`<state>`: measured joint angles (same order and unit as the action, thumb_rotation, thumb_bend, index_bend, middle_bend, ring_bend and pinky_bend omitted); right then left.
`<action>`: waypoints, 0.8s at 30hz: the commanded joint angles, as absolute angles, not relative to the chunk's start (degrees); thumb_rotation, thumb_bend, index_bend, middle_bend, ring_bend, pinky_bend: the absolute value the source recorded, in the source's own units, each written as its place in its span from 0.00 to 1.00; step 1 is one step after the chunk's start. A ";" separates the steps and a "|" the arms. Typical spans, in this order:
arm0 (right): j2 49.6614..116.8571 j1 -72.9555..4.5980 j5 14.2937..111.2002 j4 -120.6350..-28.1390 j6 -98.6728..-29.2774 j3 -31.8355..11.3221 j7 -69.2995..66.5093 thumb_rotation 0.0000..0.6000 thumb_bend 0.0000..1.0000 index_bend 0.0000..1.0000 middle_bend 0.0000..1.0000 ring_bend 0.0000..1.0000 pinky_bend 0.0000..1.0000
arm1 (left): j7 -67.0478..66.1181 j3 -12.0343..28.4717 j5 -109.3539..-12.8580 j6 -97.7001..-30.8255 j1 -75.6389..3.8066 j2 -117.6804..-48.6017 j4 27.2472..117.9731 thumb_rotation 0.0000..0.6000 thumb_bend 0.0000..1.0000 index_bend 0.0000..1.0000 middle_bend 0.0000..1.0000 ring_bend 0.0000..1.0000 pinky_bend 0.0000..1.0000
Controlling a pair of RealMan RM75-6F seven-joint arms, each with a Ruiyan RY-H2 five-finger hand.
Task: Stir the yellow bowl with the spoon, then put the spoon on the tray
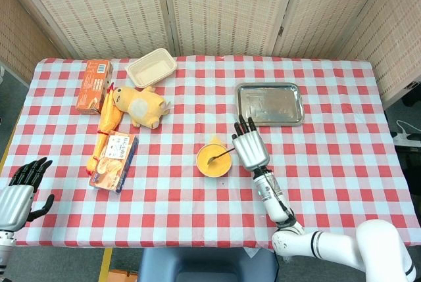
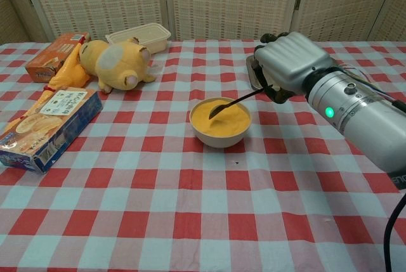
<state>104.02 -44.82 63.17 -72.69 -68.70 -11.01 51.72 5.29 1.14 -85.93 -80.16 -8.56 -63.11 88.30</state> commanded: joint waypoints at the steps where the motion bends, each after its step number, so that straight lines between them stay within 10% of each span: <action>1: 106.76 -43.71 63.95 -69.56 -68.84 -10.93 46.66 1.00 0.87 1.00 0.24 0.06 0.17 | 5.33 1.06 -86.13 -80.42 -8.41 -63.01 88.38 1.00 0.45 0.00 0.00 0.00 0.08; 10: 107.41 -44.04 63.04 -63.14 -70.76 -16.81 42.59 1.00 0.87 1.00 0.24 0.07 0.17 | 5.24 1.21 -85.50 -79.85 -8.52 -63.06 88.14 1.00 0.45 0.00 0.00 0.00 0.08; 24: 116.75 -57.16 49.94 -23.42 -48.29 -27.50 39.69 1.00 0.87 0.97 0.24 0.07 0.17 | 2.66 2.40 -81.74 -76.41 -9.87 -64.23 87.60 1.00 0.45 0.00 0.00 0.00 0.08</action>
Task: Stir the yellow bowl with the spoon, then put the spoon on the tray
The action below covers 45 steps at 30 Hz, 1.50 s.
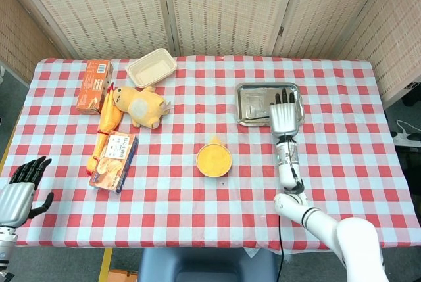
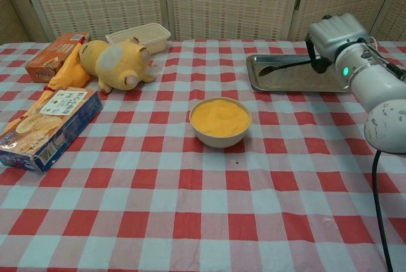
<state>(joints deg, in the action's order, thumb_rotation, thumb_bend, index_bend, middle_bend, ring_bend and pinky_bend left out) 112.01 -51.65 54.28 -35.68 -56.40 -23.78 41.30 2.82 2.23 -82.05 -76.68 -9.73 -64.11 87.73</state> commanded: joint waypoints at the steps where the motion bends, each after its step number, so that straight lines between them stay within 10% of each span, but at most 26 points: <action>1: 117.68 -58.09 49.49 -20.52 -46.71 -27.94 39.24 1.00 0.87 0.96 0.24 0.07 0.17 | 2.52 2.48 -81.43 -76.18 -9.95 -64.31 87.51 1.00 0.45 0.00 0.00 0.00 0.08; 4: 119.55 -59.61 48.67 -14.97 -43.24 -28.81 38.20 1.00 0.87 0.90 0.24 0.07 0.17 | 2.31 2.71 -80.51 -75.33 -10.22 -64.51 87.20 1.00 0.45 0.00 0.00 0.00 0.08; 7: 120.76 -60.65 46.84 -11.56 -40.18 -30.64 38.41 1.00 0.85 0.57 0.20 0.05 0.16 | 2.10 2.98 -79.75 -74.71 -10.48 -64.65 87.03 1.00 0.45 0.00 0.00 0.00 0.08; 9: 120.85 -61.17 46.14 -10.78 -39.25 -31.53 38.41 1.00 0.69 0.20 0.10 0.01 0.15 | 2.00 3.03 -79.60 -74.63 -10.53 -64.70 87.04 1.00 0.45 0.00 0.00 0.00 0.08; 11: 120.74 -61.45 46.15 -10.41 -39.43 -31.85 38.23 1.00 0.52 0.03 0.03 0.00 0.14 | 2.02 2.99 -79.66 -74.58 -10.55 -64.69 87.06 1.00 0.45 0.00 0.00 0.00 0.08; 21: 116.35 -59.06 48.50 -17.91 -46.43 -32.01 30.46 1.00 0.27 0.00 0.00 0.00 0.13 | 2.77 2.31 -81.94 -76.68 -9.82 -64.14 87.85 1.00 0.45 0.00 0.00 0.00 0.08; 32: 77.17 -22.06 68.56 -101.64 -76.64 -5.35 30.69 1.00 0.27 0.00 0.00 0.00 0.01 | 2.67 2.38 -84.07 -81.96 -7.81 -64.26 88.07 1.00 0.45 0.00 0.00 0.00 0.09; 38: 69.19 -13.44 76.07 -105.63 -81.01 5.74 26.63 1.00 0.27 0.00 0.00 0.00 0.01 | -0.29 2.17 -86.32 -85.62 -6.71 -65.33 88.42 1.00 0.45 0.00 0.00 0.00 0.09; 45: 66.81 -9.95 76.70 -103.42 -84.67 4.97 22.98 1.00 0.27 0.00 0.00 0.00 0.00 | -5.67 1.72 -88.98 -89.01 -5.69 -67.38 88.57 1.00 0.45 0.00 0.00 0.00 0.08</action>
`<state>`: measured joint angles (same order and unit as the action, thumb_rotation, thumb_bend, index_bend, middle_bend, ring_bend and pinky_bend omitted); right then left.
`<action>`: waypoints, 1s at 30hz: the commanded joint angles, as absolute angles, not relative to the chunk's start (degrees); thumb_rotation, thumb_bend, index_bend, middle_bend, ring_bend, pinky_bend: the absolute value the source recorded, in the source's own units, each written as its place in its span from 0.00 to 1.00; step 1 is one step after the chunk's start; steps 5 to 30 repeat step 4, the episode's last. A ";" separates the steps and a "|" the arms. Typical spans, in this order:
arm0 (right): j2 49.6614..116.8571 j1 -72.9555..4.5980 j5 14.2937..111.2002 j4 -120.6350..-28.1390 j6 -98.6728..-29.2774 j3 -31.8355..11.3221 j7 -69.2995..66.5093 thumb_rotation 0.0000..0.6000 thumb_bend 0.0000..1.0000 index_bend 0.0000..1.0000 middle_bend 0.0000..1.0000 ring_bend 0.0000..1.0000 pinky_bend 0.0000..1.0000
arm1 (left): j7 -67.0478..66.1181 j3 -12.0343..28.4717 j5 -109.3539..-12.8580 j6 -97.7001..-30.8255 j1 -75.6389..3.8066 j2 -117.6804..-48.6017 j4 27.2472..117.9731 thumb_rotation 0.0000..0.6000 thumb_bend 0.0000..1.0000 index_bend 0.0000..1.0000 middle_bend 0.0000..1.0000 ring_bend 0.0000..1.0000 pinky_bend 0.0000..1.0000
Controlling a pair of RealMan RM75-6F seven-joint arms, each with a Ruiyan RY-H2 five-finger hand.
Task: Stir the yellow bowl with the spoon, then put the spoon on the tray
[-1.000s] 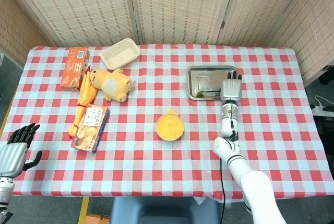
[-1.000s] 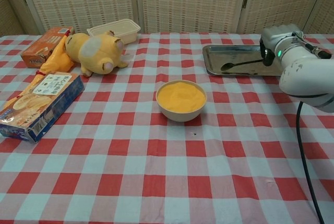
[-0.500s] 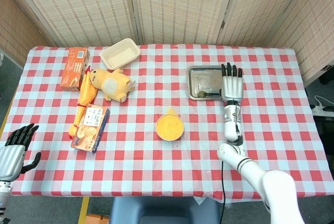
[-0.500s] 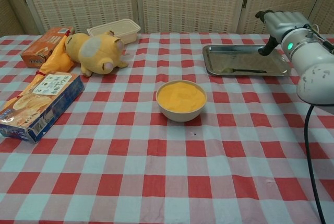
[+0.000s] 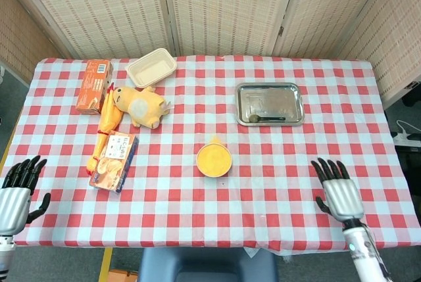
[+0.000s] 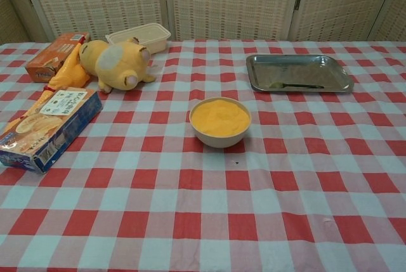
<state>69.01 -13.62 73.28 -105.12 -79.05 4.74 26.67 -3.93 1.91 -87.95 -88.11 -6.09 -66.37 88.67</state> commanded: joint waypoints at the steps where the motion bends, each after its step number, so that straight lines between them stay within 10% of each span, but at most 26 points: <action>1: 67.00 -9.39 77.06 -103.14 -85.93 4.19 21.75 1.00 0.27 0.00 0.00 0.00 0.00 | -6.37 1.63 -89.28 -89.15 -5.66 -67.77 88.57 1.00 0.45 0.00 0.00 0.00 0.08; 30: 67.25 -8.27 78.42 -102.41 -87.82 3.42 20.36 1.00 0.27 0.00 0.00 0.00 0.00 | -7.81 1.37 -89.62 -89.19 -5.53 -68.31 88.57 1.00 0.45 0.00 0.00 0.00 0.08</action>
